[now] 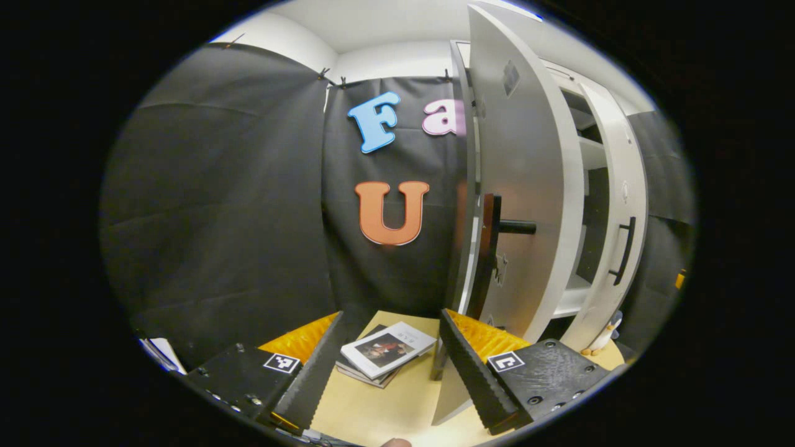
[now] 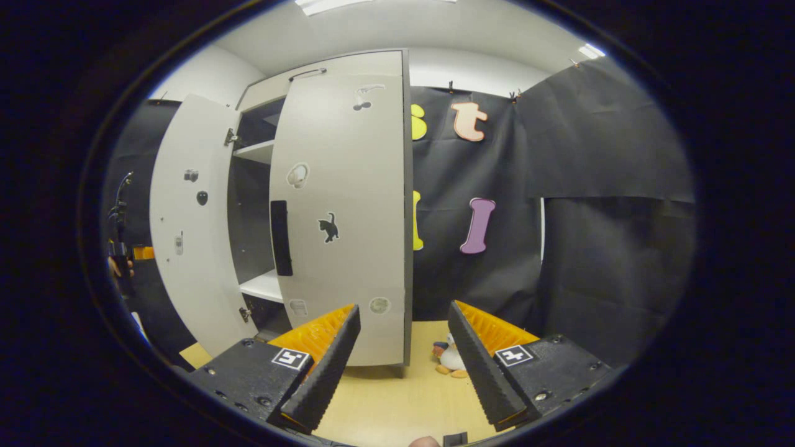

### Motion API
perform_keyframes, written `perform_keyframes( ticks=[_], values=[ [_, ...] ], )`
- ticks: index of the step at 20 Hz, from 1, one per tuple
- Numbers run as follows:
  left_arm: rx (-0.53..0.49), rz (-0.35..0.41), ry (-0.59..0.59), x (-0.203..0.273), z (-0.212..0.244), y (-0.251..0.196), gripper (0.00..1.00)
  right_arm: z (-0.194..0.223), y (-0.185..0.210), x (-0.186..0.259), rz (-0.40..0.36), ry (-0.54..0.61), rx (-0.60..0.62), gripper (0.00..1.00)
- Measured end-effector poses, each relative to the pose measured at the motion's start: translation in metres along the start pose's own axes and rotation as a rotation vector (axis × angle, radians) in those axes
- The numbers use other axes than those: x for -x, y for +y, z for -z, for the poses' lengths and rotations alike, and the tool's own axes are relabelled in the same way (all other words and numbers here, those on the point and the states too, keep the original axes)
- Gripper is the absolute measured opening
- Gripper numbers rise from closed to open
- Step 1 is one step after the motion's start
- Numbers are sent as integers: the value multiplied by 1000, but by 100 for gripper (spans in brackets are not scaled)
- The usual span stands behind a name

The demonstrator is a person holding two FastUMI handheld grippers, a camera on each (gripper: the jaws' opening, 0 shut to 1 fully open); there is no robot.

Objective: Grasp the bottle in the cabinet with the left hand and place it on the coaster, then close the right door with the right hand and the left door with the left hand.

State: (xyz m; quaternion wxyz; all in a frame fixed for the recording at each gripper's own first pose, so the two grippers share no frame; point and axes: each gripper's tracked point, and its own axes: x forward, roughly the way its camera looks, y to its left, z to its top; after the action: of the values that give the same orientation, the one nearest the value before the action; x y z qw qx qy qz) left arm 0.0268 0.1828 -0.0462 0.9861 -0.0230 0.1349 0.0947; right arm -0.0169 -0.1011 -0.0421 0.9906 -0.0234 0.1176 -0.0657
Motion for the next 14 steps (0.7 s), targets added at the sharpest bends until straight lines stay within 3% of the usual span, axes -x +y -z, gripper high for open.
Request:
perform_keyframes(
  ticks=[2, 3, 5, 11, 12, 13, 14],
  values=[
    [19, -11, -7, 3, 1, -3, 94, 2, -1, 0, -3, 2, -6, 94],
    [30, -17, -10, 4, 2, -4, 96, 3, -1, -1, 0, 2, -6, 89],
    [32, -16, -8, 5, 2, -9, 87, 2, -3, 0, -6, -2, -7, 94],
    [-3, 58, 1, 12, 5, -46, 87, 2, -9, 5, -9, -18, -15, 94],
    [14, 67, -4, 12, 5, -54, 99, 2, -12, 4, -5, -17, -14, 94],
    [29, 81, -11, 12, 6, -62, 99, 3, -16, 5, 3, -16, -14, 89],
    [40, 99, -16, 12, 7, -71, 100, 5, -20, 7, 8, -11, -14, 94]
  ],
)
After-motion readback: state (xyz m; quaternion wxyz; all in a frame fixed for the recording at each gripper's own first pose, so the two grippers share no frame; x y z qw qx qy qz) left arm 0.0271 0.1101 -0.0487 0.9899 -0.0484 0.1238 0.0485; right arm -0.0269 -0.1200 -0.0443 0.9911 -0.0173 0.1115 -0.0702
